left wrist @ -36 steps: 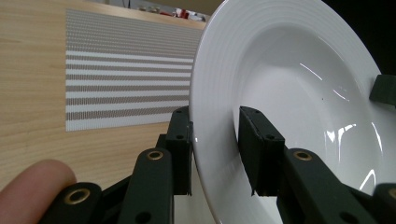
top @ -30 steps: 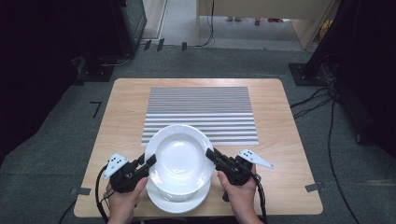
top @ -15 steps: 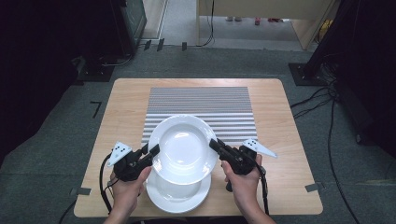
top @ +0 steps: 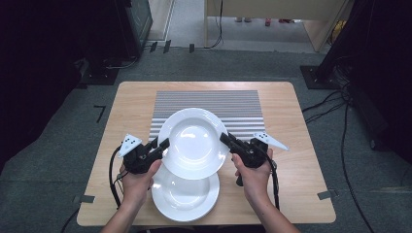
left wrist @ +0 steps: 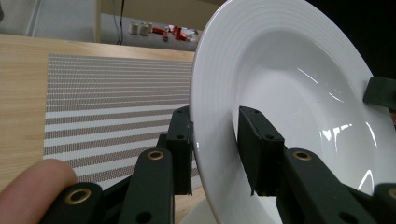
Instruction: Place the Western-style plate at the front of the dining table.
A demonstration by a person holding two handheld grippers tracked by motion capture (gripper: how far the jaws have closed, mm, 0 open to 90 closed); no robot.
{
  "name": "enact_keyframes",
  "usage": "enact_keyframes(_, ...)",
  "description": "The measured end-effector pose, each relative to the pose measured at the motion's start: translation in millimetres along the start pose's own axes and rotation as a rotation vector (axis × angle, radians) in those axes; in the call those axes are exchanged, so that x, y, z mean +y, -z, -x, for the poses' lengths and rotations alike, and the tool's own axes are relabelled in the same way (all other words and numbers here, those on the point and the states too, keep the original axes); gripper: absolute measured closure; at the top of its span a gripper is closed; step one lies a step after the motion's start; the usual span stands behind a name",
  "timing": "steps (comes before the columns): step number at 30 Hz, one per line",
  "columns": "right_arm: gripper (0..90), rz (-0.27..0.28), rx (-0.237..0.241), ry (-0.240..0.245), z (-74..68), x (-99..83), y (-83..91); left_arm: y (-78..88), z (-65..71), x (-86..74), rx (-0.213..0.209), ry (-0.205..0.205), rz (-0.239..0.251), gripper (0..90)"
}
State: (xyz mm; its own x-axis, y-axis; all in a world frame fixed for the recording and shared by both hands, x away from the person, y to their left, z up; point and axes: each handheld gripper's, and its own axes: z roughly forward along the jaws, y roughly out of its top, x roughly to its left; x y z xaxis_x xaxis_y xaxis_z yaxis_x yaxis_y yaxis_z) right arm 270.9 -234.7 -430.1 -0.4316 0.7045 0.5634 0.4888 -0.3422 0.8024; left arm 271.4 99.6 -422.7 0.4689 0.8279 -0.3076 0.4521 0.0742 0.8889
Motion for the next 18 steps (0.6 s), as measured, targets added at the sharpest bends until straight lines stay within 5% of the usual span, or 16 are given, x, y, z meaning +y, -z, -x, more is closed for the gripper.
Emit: enact_keyframes(18, 77.7, -0.008, -0.023, 0.022, 11.5, 22.8, -17.9, -27.4, -9.3, 18.1, -0.005, 0.016, -0.011, 67.7)
